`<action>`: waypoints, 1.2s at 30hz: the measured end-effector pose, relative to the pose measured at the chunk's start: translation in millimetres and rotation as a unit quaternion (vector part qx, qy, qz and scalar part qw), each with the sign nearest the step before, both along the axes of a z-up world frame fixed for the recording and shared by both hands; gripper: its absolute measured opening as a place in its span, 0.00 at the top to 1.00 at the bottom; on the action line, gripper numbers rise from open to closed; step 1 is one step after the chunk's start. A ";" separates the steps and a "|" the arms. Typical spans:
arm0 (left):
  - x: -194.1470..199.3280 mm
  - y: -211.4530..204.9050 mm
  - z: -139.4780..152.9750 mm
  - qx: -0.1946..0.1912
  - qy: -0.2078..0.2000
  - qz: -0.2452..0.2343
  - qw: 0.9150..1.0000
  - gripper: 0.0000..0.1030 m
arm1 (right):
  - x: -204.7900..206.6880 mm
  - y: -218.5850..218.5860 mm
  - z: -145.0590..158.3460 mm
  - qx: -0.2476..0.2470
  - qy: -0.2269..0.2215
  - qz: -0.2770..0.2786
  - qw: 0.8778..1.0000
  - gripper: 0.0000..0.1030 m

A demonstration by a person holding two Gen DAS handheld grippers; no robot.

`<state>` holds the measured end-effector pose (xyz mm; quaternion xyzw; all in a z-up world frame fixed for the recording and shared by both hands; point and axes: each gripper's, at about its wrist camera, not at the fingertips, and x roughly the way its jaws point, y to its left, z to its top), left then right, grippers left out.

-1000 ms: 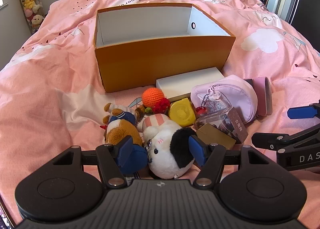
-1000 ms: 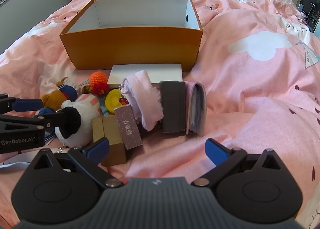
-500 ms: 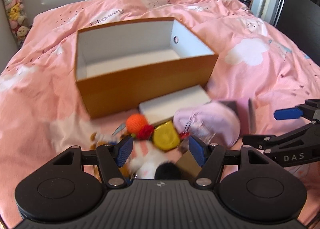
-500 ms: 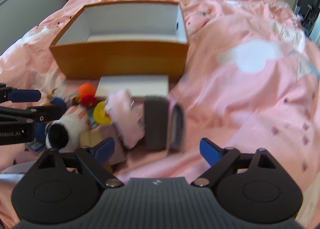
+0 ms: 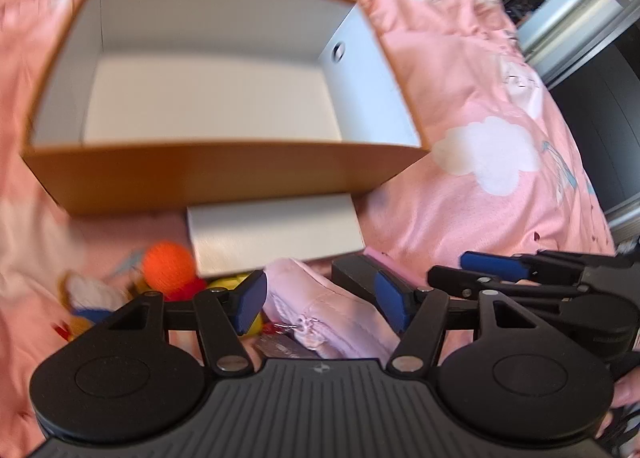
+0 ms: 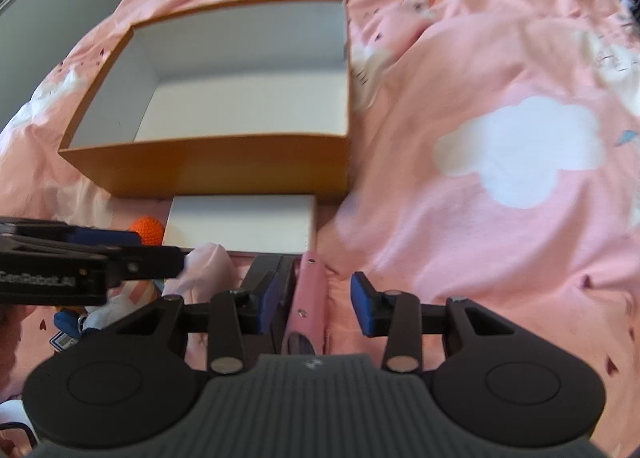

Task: Organize objects
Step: 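Grasp the pink pouch with the left tool while the right tool grasps the pink case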

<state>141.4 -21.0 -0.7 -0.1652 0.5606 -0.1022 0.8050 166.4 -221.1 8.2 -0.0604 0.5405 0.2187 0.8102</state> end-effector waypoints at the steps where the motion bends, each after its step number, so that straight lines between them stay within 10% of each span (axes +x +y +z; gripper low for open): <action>1: 2.2 0.9 -4.8 -0.003 0.015 0.007 1.000 0.29 | 4.4 2.4 -4.9 0.000 0.012 0.005 1.000 0.60; 10: 8.8 8.7 -30.6 -0.040 0.104 0.047 0.993 0.29 | 25.3 7.1 -37.0 -0.017 0.077 0.024 0.997 0.65; 36: -16.5 -18.3 -40.8 -0.049 0.098 -0.020 0.994 0.41 | 56.5 -10.5 -53.9 -0.019 0.187 0.020 0.982 0.77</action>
